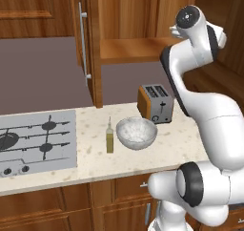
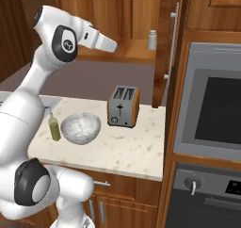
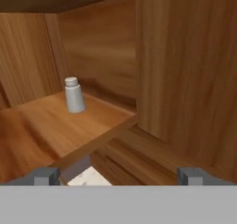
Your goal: Retrieve the bottle and the shaker from the cabinet and place them next to the mixing bowl on the counter. Then add garlic from the fridge to the mixing bowl.
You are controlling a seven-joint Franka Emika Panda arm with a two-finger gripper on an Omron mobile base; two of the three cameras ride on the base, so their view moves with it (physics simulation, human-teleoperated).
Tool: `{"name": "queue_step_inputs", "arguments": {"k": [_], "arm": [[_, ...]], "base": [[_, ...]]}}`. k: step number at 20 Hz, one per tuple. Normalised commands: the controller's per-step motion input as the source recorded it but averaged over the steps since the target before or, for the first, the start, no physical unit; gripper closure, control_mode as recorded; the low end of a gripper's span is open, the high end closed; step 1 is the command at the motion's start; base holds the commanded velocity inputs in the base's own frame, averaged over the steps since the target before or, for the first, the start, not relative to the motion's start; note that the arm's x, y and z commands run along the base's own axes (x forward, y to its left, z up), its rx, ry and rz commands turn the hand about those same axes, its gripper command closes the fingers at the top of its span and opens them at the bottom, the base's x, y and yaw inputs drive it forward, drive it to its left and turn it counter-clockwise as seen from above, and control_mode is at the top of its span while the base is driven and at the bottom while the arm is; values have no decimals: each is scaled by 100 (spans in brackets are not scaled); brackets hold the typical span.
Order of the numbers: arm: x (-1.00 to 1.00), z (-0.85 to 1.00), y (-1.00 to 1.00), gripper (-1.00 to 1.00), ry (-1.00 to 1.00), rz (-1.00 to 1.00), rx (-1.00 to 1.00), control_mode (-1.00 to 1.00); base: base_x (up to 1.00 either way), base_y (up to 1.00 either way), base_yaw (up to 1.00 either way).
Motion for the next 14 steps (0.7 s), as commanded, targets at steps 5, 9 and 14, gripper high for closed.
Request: {"name": "queue_step_inputs", "arguments": {"k": [5,9,14], "arm": [[35,0,-28,-100,2,-3,0,-100],[31,0,-23,-100,3,-2,0,-100],[32,0,-19,-100,6,0,0,-100]], "base": [[0,0,0],[0,0,0],[0,0,0]]}}
